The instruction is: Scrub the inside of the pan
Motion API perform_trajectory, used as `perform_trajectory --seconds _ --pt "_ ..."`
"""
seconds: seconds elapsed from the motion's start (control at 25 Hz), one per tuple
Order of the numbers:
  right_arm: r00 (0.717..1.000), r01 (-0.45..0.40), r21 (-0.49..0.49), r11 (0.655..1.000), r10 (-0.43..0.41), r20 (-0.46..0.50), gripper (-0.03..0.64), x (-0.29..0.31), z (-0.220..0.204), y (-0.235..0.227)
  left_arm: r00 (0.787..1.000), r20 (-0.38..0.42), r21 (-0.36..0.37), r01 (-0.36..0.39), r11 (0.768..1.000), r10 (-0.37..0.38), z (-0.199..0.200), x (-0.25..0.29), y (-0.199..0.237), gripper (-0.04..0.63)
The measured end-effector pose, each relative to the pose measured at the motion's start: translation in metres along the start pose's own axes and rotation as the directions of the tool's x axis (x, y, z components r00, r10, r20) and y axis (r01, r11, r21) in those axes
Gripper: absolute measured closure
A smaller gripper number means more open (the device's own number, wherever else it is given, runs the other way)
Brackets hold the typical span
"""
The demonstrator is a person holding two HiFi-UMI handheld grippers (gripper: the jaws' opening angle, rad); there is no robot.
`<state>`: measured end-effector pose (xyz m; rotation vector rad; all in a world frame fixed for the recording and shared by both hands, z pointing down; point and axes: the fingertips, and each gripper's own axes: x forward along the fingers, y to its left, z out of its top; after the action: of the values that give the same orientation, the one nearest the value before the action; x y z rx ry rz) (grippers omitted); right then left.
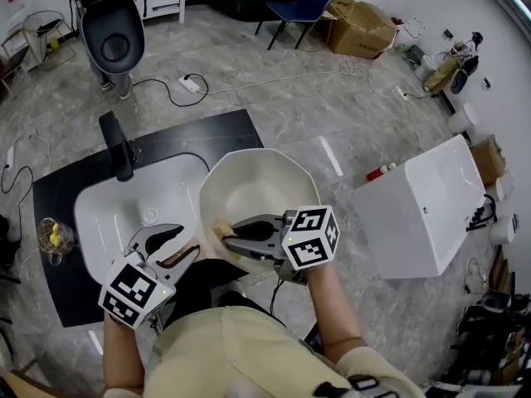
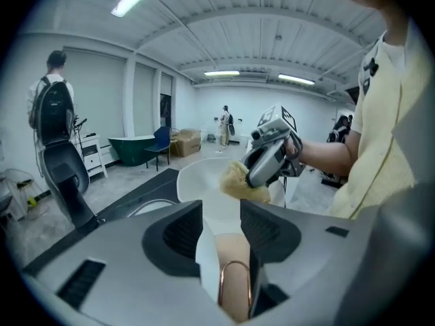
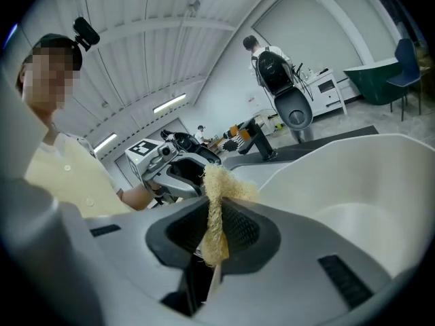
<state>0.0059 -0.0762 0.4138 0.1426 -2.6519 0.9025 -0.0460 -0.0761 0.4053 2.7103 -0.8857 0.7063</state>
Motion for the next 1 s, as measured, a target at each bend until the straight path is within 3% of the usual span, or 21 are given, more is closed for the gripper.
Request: perform_trajectory --seconds 0.16,0.32,0.48,0.68,1.0 --pt "0.995 0.033 -0.019 0.999 -0.031 0.098 0.552 -0.005 0.017 0.004 0.994 0.100 -0.169 -0.015 0.986 0.032 0.012 -0.010 0.013 0.439" --pt "0.978 0.129 -0.049 0.990 -0.119 0.172 0.552 -0.015 0.031 0.002 0.977 0.176 -0.223 -0.079 0.972 0.120 0.027 -0.020 0.028 0.451" --pt "0.951 0.190 -0.057 0.980 -0.169 0.259 0.552 -0.024 0.045 0.004 0.945 0.256 -0.283 -0.127 0.951 0.202 0.045 -0.033 0.038 0.493" --pt "0.910 0.282 -0.050 0.958 -0.250 0.332 0.552 -0.033 0.054 0.003 0.922 0.284 -0.292 -0.177 0.940 0.262 0.050 -0.037 0.042 0.537" --pt "0.817 0.445 0.018 0.895 -0.414 0.402 0.554 -0.047 0.057 -0.009 0.899 0.267 -0.256 -0.282 0.925 0.348 0.045 -0.037 0.047 0.554"
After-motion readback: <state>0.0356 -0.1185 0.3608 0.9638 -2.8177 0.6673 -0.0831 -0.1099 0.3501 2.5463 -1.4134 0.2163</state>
